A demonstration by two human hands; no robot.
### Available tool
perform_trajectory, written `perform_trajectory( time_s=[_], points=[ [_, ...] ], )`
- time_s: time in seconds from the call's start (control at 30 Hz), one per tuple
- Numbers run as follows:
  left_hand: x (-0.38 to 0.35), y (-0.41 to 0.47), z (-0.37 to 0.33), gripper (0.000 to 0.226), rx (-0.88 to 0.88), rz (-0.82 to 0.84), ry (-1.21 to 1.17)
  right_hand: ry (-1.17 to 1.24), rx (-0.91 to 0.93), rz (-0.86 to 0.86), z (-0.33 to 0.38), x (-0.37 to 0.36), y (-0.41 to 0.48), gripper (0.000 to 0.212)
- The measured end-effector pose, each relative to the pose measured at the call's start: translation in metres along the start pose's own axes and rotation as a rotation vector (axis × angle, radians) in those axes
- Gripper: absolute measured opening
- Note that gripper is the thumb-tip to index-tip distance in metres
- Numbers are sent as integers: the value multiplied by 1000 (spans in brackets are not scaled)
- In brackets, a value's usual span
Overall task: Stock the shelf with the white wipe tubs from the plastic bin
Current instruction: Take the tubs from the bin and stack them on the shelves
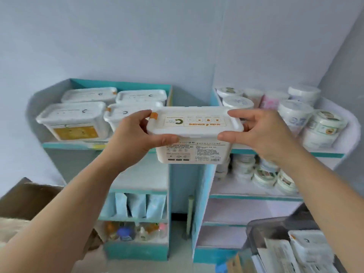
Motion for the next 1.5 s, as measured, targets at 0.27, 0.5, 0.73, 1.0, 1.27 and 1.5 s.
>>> perform_trajectory(
  time_s=[0.27,0.5,0.73,1.0,1.27,1.5],
  points=[
    [175,7,27,51,-5,-160,132,-18,151,96,108,-107,131,71],
    [272,59,69,49,25,-190,111,13,141,120,143,-169,231,63],
    [305,115,106,45,33,-211,47,-22,125,192,135,-197,315,65],
    [326,158,153,38,99,-219,3,-87,102,275,123,-220,376,64],
    [336,166,169,33,84,-230,169,-88,121,233,120,-227,381,52],
    [328,152,164,45,100,-300,377,-292,155,166,123,-236,357,62]
  ],
)
Point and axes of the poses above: each hand's wrist, its own y-axis towards the middle knuckle, its own x-axis out of the back of the hand, z = x × y, the point moved 3 cm from there along y, towards the middle knuckle, and after that the axes turned 13 degrees about z, right-handed, at the moved point
